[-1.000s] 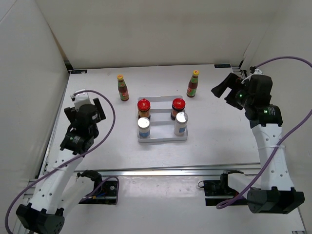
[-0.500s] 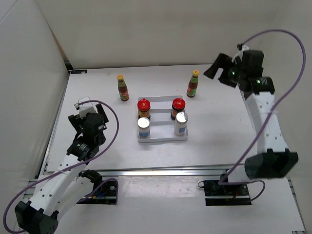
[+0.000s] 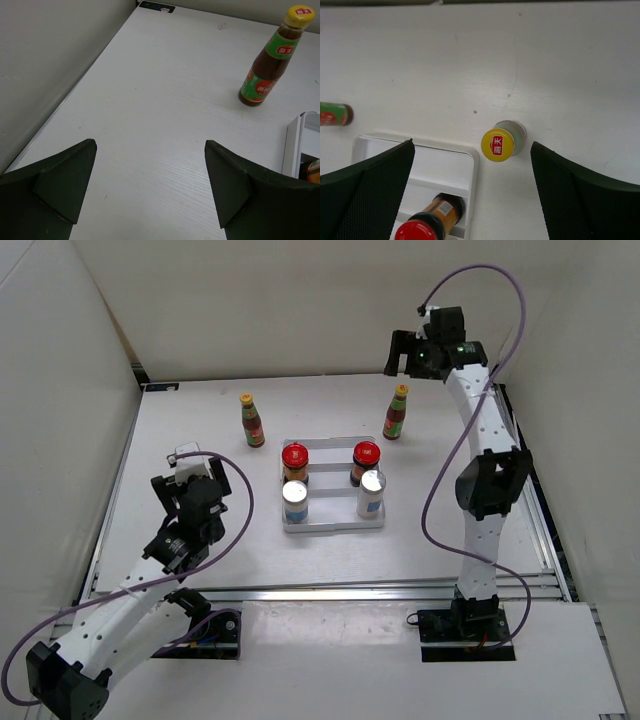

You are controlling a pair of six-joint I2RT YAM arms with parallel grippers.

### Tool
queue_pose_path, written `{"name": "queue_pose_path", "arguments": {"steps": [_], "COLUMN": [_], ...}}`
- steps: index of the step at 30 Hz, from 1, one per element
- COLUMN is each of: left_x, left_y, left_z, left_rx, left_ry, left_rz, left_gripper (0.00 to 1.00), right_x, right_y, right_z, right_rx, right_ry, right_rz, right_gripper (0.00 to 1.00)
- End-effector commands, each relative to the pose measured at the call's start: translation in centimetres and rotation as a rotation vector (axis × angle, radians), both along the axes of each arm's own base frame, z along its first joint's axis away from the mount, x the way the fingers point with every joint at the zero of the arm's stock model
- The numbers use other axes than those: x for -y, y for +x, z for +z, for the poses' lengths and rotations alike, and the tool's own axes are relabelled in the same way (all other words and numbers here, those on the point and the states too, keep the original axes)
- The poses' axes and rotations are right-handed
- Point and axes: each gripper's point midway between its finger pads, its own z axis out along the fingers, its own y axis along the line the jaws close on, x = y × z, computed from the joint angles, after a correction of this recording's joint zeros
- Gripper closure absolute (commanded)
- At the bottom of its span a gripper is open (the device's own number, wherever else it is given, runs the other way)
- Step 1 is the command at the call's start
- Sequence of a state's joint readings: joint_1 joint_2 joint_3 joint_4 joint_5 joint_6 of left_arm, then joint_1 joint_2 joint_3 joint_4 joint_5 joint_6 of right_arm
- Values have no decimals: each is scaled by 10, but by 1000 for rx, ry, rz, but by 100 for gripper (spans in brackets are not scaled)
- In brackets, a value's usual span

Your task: Organize the condiment bottles

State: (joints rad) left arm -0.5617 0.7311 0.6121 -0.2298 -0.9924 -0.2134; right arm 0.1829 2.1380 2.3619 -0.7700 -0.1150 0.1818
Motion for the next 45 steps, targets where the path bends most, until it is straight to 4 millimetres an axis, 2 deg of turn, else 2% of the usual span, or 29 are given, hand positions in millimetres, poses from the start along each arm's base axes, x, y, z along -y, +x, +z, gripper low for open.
{"name": "queue_pose_path", "arguments": {"steps": [1,5,7,9,13,16,17,20,22,26,27,28,30,31,32,35,37,38,40,44,45], "left_x": [2,5,7,9,15,17,19,23,23,27,27,27,27,27,27,27,27,27,27,27,27], "left_y": [-1,-1,-1,-1,-1,0,0,1,1,1,1,1,1,1,1,1,1,1,1,2,2], "left_z": [6,6,6,1,1,-1,-1,-2,-2,-2,-2,-2,-2,-2,-2,-2,-2,-2,-2,2,2], "left_rx": [28,28,28,13,13,4,4,-3,-3,-4,-4,-4,-4,-4,-4,-4,-4,-4,-4,3,3], "left_ry": [1,1,1,11,11,14,14,17,17,15,15,15,15,15,15,15,15,15,15,10,10], "left_rz": [0,-9,-18,-38,-58,-67,-76,-99,-99,-117,-118,-118,-118,-118,-118,-118,-118,-118,-118,-117,-117], "left_gripper": [0,0,0,0,0,0,0,0,0,0,0,0,0,0,0,0,0,0,0,0,0], "right_x": [5,-1,-4,-1,7,12,11,12,12,9,10,8,5,8,10,0,8,3,4,-13,-17], "right_y": [2,-2,-1,1,13,14,16,18,23,23,25,24,23,24,23,18,18,14,11,-7,-11], "right_z": [-29,-63,-73,-93,-114,-136,-138,-150,-147,-149,-145,-145,-132,-132,-123,-98,-82,-68,-52,-4,0], "right_rx": [-53,-111,-121,-153,-163,-203,-200,-208,-189,-184,-172,-168,-141,-136,-119,-53,-23,3,33,136,144], "right_ry": [-68,-114,-127,-156,-199,-221,-211,-212,-201,-206,-217,-227,-238,-259,-267,-303,-327,-318,-328,-367,-372], "right_rz": [-9,-8,-9,-15,-60,-85,-94,-106,-125,-136,-137,-139,-134,-131,-134,-111,-137,-130,-120,-95,-80], "right_gripper": [0,0,0,0,0,0,0,16,25,32,38,51,66,71,80,91,98,100,100,100,100]}}
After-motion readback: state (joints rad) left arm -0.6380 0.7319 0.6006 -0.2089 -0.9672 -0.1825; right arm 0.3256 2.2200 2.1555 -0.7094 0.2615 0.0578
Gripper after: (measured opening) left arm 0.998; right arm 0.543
